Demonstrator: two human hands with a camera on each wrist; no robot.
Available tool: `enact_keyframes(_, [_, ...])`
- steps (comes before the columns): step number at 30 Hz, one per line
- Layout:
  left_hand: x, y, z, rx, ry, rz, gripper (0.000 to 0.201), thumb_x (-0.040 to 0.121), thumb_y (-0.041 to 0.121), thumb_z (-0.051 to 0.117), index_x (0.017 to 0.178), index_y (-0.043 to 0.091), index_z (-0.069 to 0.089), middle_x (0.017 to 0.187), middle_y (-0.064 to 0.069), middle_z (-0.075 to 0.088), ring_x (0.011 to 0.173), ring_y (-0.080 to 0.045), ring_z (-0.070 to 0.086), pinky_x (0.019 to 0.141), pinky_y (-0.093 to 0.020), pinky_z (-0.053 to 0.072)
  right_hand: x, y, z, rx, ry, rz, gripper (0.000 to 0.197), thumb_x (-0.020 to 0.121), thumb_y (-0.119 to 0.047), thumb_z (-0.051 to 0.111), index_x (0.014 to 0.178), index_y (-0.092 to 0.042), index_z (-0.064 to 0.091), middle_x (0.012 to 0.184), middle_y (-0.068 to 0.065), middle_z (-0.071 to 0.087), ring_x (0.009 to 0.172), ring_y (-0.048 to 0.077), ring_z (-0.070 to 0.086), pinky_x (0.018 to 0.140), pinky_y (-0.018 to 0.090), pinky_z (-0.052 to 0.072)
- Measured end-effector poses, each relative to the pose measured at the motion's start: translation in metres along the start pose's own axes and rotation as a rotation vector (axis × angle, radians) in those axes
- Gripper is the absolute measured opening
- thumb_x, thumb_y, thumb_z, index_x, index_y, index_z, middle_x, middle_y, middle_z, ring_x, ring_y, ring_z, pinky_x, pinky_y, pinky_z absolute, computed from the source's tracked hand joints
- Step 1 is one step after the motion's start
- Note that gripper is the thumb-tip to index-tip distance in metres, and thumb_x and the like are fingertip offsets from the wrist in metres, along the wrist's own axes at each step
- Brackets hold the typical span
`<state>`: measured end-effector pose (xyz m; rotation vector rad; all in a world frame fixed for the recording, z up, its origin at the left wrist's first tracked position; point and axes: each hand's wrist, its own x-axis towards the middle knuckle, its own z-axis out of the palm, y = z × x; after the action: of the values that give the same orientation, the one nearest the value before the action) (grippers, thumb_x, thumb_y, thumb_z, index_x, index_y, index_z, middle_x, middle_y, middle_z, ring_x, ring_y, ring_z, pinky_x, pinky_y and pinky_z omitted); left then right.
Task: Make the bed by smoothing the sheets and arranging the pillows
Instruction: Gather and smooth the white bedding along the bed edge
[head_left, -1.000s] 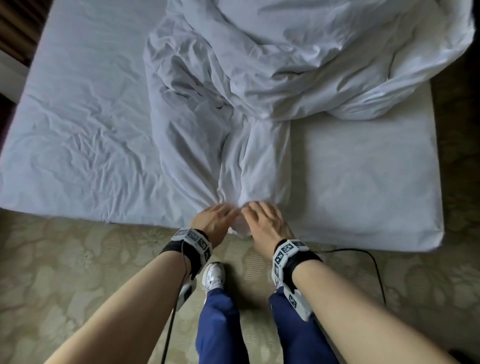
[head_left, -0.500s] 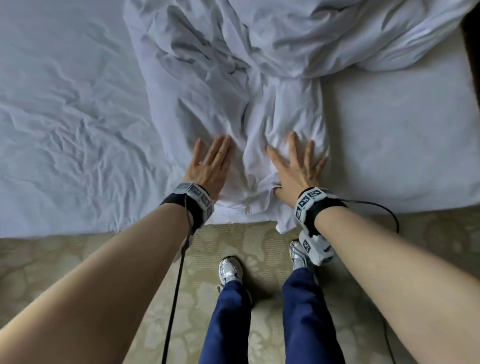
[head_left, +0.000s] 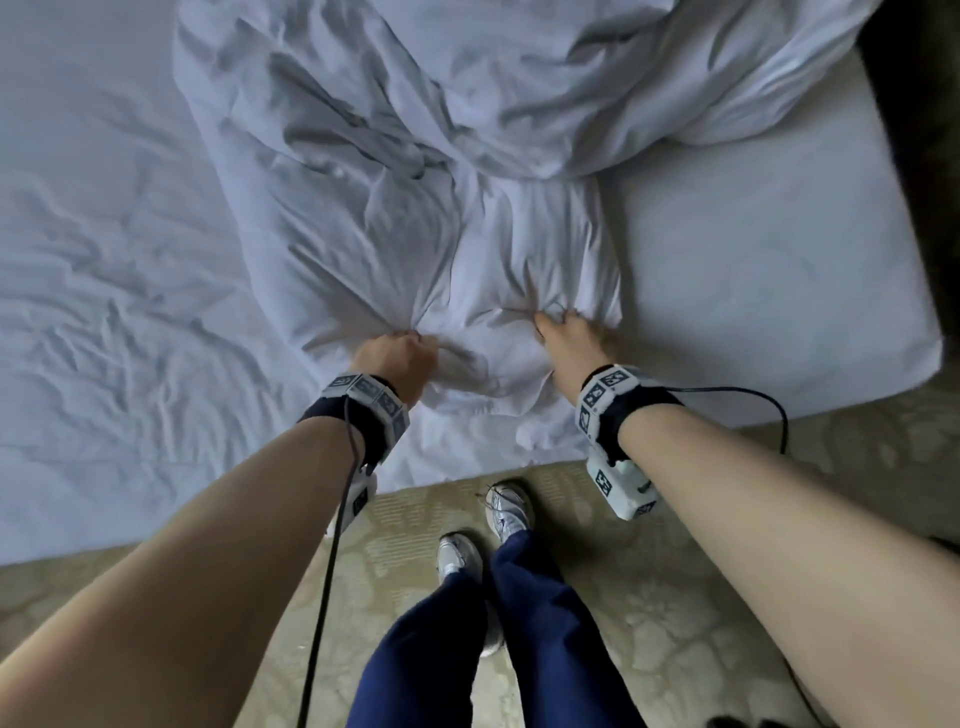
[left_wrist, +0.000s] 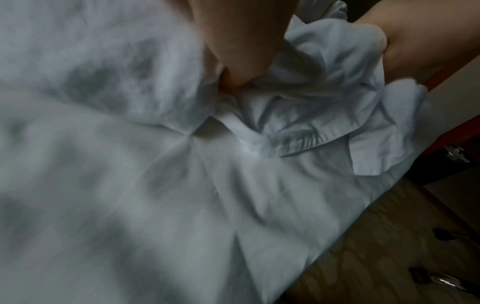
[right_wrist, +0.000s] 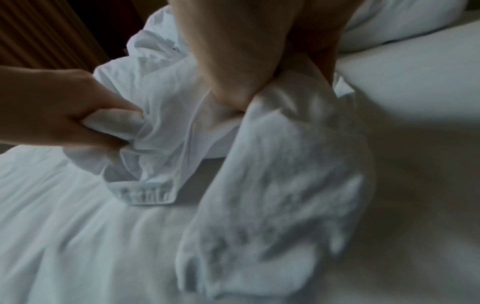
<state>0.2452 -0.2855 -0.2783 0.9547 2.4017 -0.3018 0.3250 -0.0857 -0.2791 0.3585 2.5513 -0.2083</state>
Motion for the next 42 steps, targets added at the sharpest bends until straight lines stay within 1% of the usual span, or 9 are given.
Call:
enact_keyframes(8, [-0.029,-0.03,-0.022,0.097,-0.062,0.023,0.026,0.096,0.02,0.043,0.12,0.023,0.054,0.106,-0.006,0.068,0.095,-0.031,0.067,0.074,-0.037,0.052,-0.015,-0.051,-0.032,-0.196,-0.079,-0.015,0.031,0.086,-0.001,0.048,0.107,-0.013,0.067,0.101,0.011,0.066,0.096,0.034,0.066,0.07,0.039,0.049])
enact_keyframes(14, [-0.062,-0.093,-0.016,0.137,0.015,0.129,0.031,0.098,0.024,0.04,0.123,0.028,0.057,0.112,-0.005,0.067,0.102,-0.03,0.065,0.078,-0.036,0.051,-0.041,-0.129,-0.025,-0.171,-0.037,0.119,0.033,0.094,-0.001,0.042,0.113,-0.01,0.067,0.112,0.013,0.065,0.104,0.034,0.065,0.079,0.038,0.053])
enact_keyframes(20, [-0.125,-0.205,0.006,0.247,0.006,0.172,0.028,0.098,0.026,0.043,0.117,0.028,0.064,0.11,0.0,0.068,0.099,-0.027,0.067,0.07,-0.032,0.048,-0.095,-0.273,-0.002,0.054,-0.122,0.193,0.03,0.097,-0.007,0.043,0.12,-0.007,0.062,0.121,0.018,0.061,0.111,0.036,0.06,0.086,0.043,0.049])
enact_keyframes(26, [-0.172,-0.339,0.002,0.189,-0.031,0.051,0.032,0.099,0.034,0.039,0.122,0.032,0.061,0.118,-0.003,0.066,0.105,-0.029,0.063,0.083,-0.035,0.052,-0.128,-0.457,0.006,0.188,-0.123,-0.044,0.024,0.093,0.001,0.048,0.112,-0.002,0.063,0.108,0.019,0.064,0.101,0.038,0.064,0.073,0.038,0.049])
enact_keyframes(29, [-0.181,-0.384,0.001,0.319,-0.117,0.065,0.037,0.1,0.032,0.037,0.136,0.038,0.047,0.127,-0.004,0.061,0.11,-0.03,0.061,0.086,-0.036,0.05,-0.119,-0.508,0.004,0.379,-0.078,-0.108,0.035,0.092,0.001,0.05,0.127,0.003,0.05,0.119,0.024,0.059,0.111,0.041,0.058,0.078,0.037,0.046])
enact_keyframes(32, [-0.194,-0.403,0.022,0.31,-0.164,0.044,0.064,0.09,0.009,0.051,0.148,0.029,0.031,0.137,-0.007,0.053,0.115,-0.03,0.059,0.087,-0.037,0.048,-0.106,-0.508,0.023,0.426,-0.025,-0.182,0.04,0.089,-0.013,0.057,0.128,-0.012,0.049,0.123,0.014,0.057,0.112,0.034,0.055,0.085,0.037,0.048])
enact_keyframes(36, [-0.218,-0.388,0.078,0.232,0.213,0.396,0.082,0.058,-0.004,0.075,0.136,0.001,0.052,0.14,-0.021,0.051,0.123,-0.037,0.055,0.099,-0.051,0.047,-0.094,-0.465,0.067,0.144,-0.015,-0.28,0.068,0.078,-0.021,0.065,0.141,-0.015,0.041,0.148,0.014,0.034,0.136,0.032,0.031,0.112,0.044,0.032])
enact_keyframes(39, [-0.231,-0.335,0.105,0.076,0.21,0.546,0.072,0.07,0.011,0.072,0.138,-0.001,0.05,0.148,-0.022,0.041,0.134,-0.036,0.044,0.105,-0.055,0.041,-0.101,-0.429,0.082,-0.01,0.01,-0.294,0.076,0.082,-0.013,0.06,0.151,-0.015,0.028,0.161,0.016,0.007,0.147,0.035,0.009,0.121,0.047,0.016])
enact_keyframes(42, [-0.236,-0.284,0.12,0.131,-0.031,0.425,0.09,0.09,0.045,0.057,0.154,0.004,0.008,0.162,-0.016,0.001,0.149,-0.03,0.009,0.119,-0.051,0.017,-0.108,-0.408,0.093,-0.018,-0.006,-0.304,0.068,0.088,-0.011,0.023,0.155,-0.013,0.012,0.162,0.012,-0.008,0.149,0.032,-0.004,0.122,0.044,0.001])
